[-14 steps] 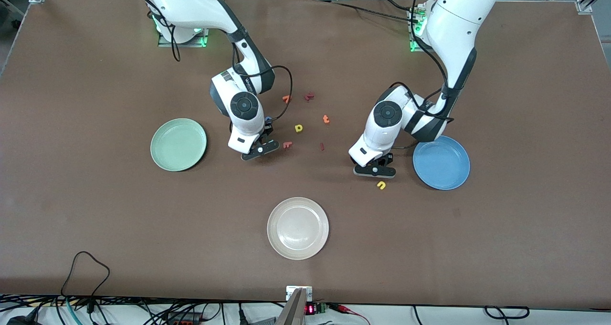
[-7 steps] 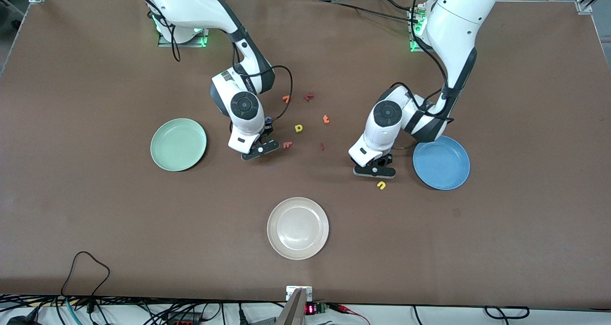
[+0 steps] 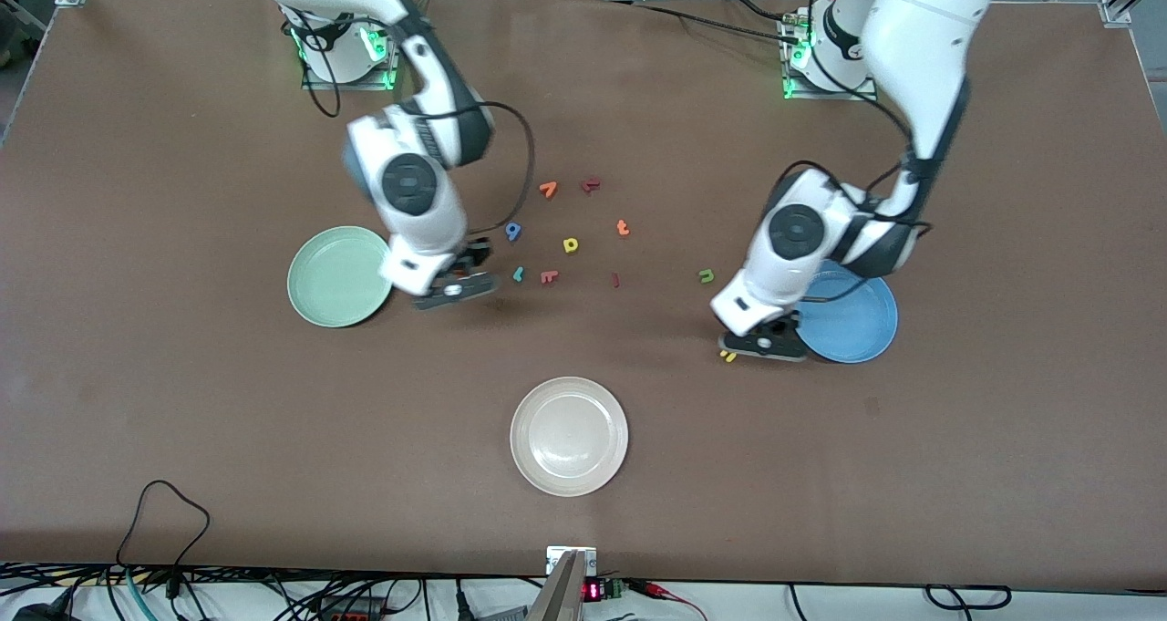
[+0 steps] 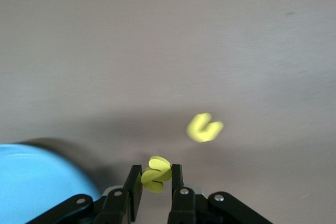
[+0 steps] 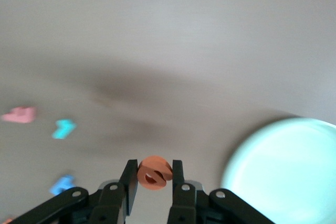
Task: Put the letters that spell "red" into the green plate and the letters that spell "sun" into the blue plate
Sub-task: 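Place the 2 and e on the blue and green plates with both grippers, then grasp the green u and blue 6 with the left and right grippers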
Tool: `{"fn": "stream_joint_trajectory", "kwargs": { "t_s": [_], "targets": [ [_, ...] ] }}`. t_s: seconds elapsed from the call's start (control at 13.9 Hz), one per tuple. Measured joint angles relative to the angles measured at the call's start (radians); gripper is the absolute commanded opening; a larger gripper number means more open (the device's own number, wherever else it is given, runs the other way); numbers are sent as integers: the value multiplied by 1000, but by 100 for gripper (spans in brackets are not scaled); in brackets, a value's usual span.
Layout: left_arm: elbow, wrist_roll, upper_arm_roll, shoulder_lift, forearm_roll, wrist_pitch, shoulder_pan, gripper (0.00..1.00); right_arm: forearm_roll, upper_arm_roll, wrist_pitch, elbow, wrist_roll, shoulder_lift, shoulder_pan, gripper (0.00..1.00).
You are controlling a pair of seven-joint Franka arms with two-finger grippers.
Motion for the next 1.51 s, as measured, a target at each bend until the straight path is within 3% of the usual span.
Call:
{"fn": "stream_joint_trajectory", "kwargs": {
  "t_s": [0.22, 0.43, 0.58, 0.65, 0.72, 0.79, 0.86, 0.94, 1.08, 1.22, 1.29, 1.37, 1.51],
  "targets": [
    [-13, 93, -1, -75, 0, -187, 50, 16, -1, -93, -23, -33, -23, -34, -77, 5],
    [-102, 110, -1, -121, 0, -227, 94, 16, -1, -114, 46, -97, -24, -15, -134, 7],
    [-171, 119, -1, -121, 0, -170, 128, 23, 0, -114, 148, -164, -24, 8, -144, 7],
    [-207, 121, -1, -120, 0, -125, 141, 36, 0, -112, 220, -209, -23, 19, -143, 8],
    [-234, 122, -1, -120, 0, -95, 150, 70, 0, -110, 292, -257, -20, 28, -141, 32],
    [-246, 124, -1, -120, 0, -80, 153, 86, 0, -109, 340, -294, -13, 35, -138, 88],
    [-248, 124, -3, -121, 0, -75, 153, 91, 0, -109, 362, -316, 4, 39, -134, 100],
    [-245, 124, -6, -124, 0, -71, 152, 95, 0, -108, 366, -322, 25, 37, -131, 100],
    [-235, 124, -13, -137, 0, -69, 152, 96, 0, -106, 333, -301, 59, 12, -120, 100],
    [-229, 124, -32, -159, 0, -69, 152, 93, 1, -102, 166, -216, 71, -41, -90, 100],
    [-229, 110, -56, -169, -6, -70, 154, 90, 1, -99, 79, -165, 72, -64, -65, 91],
    [-229, 65, -88, -180, -14, -72, 155, 88, 1, -96, 24, -126, 72, -81, -29, 57],
    [-235, -100, -179, -190, -25, -80, 155, 75, 24, -90, 0, -96, 81, -87, 71, 50]
  ]
}}
